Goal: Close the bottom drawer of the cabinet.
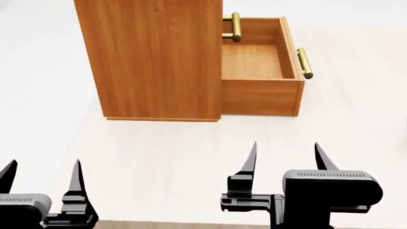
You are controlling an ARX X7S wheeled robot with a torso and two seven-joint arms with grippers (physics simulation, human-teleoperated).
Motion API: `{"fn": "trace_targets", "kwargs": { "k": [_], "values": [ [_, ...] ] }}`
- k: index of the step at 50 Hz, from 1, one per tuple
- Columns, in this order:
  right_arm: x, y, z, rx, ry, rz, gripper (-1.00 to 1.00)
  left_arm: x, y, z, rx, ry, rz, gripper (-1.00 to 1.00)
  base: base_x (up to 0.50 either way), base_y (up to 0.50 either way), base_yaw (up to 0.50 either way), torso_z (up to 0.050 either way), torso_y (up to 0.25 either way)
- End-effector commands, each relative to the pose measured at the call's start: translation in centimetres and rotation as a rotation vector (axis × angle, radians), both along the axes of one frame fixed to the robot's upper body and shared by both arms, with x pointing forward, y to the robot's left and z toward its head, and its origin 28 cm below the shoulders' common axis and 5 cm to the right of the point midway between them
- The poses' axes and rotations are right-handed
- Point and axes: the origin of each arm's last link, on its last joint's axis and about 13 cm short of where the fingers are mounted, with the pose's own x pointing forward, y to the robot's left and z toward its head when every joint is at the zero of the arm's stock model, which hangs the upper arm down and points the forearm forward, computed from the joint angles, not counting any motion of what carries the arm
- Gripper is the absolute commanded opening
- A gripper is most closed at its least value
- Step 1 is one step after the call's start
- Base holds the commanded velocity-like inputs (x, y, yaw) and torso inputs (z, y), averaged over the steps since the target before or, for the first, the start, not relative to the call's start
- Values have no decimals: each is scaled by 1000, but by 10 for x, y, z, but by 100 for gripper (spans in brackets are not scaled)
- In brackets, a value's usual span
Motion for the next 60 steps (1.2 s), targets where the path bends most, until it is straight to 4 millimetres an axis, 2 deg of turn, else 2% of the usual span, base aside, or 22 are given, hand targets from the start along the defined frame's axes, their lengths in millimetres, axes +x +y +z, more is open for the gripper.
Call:
{"fn": "trace_targets", "kwargs": {
  "k": [1, 55, 60],
  "values": [
    [-1, 0, 2, 9, -1, 15, 100, 0, 0, 0, -1, 1, 0, 100, 266, 0, 0, 0, 0],
    [1, 1, 3, 10, -6, 22, 100, -1, 0, -3, -8, 4, 4, 100, 375, 0, 0, 0, 0],
    [1, 0, 2, -20, -10, 3, 100, -1, 1, -4, -12, 7, 2, 100, 73, 0, 0, 0, 0]
  ]
}}
